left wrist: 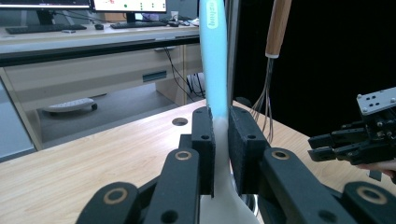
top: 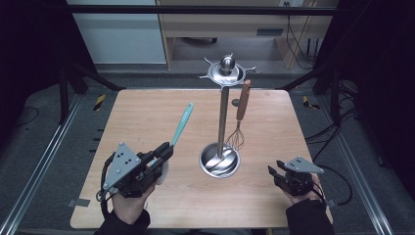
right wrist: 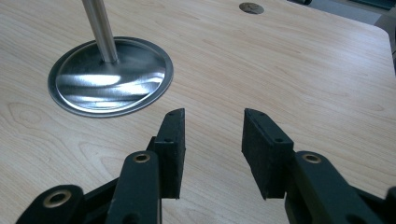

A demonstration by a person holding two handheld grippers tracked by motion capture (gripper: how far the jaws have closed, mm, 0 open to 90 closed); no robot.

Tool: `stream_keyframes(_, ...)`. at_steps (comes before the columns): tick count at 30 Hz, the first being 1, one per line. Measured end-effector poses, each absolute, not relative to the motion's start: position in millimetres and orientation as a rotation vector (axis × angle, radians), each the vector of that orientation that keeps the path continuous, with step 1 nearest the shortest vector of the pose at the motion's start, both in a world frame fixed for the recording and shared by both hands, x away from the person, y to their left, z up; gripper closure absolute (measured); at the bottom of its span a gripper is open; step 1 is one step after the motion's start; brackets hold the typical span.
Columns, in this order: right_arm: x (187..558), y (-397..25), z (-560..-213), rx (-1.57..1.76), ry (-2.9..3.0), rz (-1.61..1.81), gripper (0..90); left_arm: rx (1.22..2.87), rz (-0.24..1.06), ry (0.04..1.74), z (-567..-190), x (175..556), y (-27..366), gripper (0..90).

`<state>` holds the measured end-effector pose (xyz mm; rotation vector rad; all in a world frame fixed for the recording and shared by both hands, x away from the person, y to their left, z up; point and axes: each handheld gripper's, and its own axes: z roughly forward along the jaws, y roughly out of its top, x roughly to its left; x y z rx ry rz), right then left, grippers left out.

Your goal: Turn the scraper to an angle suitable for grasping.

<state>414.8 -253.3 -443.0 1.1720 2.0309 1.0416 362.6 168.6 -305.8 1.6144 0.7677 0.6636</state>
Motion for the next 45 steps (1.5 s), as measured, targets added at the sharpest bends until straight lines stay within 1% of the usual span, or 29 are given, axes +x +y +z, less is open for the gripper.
stream_keyframes(23,415,-253,-443,1.177,2.028,1.044,58.7,1.585,0.658,0.693,-280,359,147,80.7)
stream_keyframes(31,415,-253,-443,1.173,2.029,1.041,58.7,1.571,0.681,0.667,-270,358,143,80.7)
stream_keyframes(45,415,-253,-443,1.171,2.028,1.042,58.8,1.592,0.666,0.653,-265,359,129,80.6)
